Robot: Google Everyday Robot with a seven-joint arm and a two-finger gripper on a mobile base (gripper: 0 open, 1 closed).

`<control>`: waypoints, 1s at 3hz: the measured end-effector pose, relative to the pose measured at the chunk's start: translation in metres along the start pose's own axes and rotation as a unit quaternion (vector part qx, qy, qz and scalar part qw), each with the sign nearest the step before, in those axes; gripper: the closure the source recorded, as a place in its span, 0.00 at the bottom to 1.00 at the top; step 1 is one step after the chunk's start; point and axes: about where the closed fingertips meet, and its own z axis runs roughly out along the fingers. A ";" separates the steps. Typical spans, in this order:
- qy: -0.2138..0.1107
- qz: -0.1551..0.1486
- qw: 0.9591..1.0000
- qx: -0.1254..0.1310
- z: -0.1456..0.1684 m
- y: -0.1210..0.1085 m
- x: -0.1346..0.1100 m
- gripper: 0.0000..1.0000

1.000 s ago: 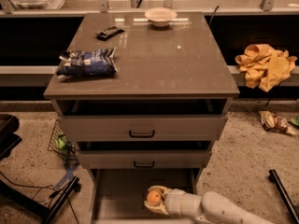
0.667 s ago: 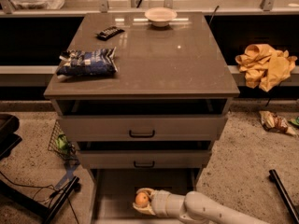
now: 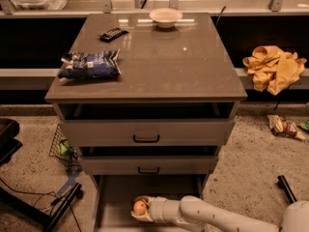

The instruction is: Place orange into bottom drawer

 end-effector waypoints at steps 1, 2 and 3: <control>-0.010 0.008 1.000 0.004 0.016 -0.003 0.020 1.00; -0.024 -0.003 1.000 0.001 0.046 -0.005 0.050 1.00; -0.016 -0.019 1.000 -0.012 0.068 -0.001 0.072 1.00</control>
Offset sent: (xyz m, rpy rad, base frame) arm 0.0258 0.0292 -0.1151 0.0636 -0.0595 0.0209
